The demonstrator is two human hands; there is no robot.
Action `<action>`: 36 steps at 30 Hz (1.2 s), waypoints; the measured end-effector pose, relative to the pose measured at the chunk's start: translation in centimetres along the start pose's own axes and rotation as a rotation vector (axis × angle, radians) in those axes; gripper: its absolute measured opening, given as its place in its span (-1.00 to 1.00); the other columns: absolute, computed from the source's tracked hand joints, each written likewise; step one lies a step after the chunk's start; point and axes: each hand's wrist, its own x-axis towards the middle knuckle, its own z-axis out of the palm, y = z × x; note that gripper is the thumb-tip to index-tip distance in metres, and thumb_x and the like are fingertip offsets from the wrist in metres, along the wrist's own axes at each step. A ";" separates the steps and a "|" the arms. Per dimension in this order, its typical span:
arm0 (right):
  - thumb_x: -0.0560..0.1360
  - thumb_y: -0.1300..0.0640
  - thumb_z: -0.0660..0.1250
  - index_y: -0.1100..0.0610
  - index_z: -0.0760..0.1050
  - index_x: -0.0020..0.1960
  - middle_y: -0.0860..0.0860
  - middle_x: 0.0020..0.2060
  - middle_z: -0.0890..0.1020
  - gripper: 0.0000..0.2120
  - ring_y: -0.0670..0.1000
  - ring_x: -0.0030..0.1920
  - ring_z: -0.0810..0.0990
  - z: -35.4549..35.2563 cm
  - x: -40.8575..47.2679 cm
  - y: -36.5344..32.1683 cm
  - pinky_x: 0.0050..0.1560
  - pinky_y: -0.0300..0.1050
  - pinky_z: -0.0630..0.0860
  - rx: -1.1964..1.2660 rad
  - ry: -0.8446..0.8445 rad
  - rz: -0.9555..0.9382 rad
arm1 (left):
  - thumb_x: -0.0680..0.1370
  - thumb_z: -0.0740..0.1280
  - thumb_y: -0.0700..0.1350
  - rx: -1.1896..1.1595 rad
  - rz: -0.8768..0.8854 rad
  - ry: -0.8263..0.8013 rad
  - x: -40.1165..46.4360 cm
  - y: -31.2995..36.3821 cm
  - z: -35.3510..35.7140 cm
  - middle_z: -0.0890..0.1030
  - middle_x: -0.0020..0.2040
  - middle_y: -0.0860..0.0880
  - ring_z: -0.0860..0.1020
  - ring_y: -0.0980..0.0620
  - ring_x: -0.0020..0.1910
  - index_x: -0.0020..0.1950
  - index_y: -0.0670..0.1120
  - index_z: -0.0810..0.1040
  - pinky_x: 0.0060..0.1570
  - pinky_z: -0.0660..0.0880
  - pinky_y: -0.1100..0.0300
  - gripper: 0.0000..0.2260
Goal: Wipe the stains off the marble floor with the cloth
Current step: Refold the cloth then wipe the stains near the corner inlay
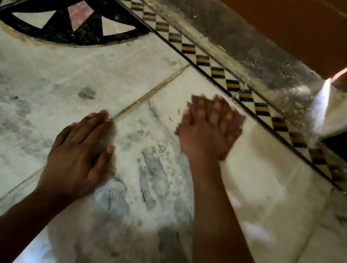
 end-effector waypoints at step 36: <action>0.71 -0.30 -0.04 -0.29 0.09 0.70 -0.07 0.75 -0.03 -0.44 0.13 0.74 -0.15 0.0 -11.3 9.0 0.68 0.31 -0.11 -0.068 0.101 -0.390 | 0.63 0.10 0.31 0.068 -0.031 -0.056 -0.2 5.2 -1.0 0.20 0.75 -0.11 0.22 -0.22 0.70 0.70 -0.09 0.30 0.57 0.21 -0.25 -0.27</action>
